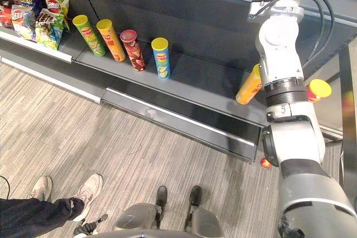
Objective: Put the gum and the chips on the shelf.
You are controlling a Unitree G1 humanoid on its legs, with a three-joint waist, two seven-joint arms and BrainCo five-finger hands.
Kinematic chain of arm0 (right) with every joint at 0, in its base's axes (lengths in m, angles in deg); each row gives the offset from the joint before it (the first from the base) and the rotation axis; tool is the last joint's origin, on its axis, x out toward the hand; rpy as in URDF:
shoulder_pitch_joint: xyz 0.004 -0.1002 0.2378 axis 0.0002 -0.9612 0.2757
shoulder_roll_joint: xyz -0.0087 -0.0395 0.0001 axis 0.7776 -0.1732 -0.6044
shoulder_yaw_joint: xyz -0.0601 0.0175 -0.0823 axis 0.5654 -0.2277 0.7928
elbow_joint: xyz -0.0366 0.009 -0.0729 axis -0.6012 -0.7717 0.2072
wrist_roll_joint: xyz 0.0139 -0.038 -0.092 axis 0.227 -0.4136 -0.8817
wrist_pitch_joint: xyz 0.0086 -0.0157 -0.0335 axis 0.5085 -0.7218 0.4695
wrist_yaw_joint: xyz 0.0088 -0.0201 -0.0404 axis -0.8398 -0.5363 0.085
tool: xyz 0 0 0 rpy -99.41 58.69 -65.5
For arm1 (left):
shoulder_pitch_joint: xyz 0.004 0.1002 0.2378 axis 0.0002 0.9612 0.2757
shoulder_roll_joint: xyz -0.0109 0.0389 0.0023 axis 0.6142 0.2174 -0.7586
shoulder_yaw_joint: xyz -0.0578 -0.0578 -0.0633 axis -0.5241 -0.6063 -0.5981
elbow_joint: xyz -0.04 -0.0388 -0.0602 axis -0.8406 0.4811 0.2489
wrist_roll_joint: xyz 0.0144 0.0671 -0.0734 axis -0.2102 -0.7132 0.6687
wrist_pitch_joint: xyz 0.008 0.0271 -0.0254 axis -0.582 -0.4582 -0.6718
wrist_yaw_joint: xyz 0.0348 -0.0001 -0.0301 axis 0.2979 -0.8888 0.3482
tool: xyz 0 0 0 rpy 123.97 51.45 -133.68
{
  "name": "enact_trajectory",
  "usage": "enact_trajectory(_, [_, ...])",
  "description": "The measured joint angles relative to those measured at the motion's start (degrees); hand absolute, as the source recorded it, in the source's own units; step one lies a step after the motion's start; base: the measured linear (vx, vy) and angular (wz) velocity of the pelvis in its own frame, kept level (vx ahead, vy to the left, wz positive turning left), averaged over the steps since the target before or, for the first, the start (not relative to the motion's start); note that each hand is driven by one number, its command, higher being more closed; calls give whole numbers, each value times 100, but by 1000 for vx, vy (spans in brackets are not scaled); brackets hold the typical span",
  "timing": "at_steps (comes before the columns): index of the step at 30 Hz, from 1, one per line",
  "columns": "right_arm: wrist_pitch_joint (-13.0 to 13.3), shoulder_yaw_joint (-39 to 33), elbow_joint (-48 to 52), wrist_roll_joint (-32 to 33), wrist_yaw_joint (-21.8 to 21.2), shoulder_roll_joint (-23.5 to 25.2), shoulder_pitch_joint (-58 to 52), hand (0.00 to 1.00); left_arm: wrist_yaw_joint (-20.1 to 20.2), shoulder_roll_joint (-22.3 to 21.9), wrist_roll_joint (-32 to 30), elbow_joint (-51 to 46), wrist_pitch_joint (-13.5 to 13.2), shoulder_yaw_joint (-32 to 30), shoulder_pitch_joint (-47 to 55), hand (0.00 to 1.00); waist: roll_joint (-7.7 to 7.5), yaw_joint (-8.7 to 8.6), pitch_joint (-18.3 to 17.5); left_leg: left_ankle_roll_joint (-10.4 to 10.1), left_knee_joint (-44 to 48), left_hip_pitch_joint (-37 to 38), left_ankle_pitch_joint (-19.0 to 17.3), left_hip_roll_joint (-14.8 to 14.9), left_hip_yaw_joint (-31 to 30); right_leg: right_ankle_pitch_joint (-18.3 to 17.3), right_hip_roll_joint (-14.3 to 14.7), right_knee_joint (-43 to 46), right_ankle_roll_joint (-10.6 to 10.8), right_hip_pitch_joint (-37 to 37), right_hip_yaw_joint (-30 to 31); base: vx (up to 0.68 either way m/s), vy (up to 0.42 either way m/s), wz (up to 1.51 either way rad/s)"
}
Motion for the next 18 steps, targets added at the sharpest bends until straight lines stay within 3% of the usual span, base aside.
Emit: enact_trajectory(18, [46, 76, 131, -1, -54, 23, -125, 0, 37, 1, -14, -10, 4, 0, -2, 0, -55, -1, 1, -7, -107, 171, -14, 23, 173, 2, 22, -3, 0, 55, 183, 6, 7, -5])
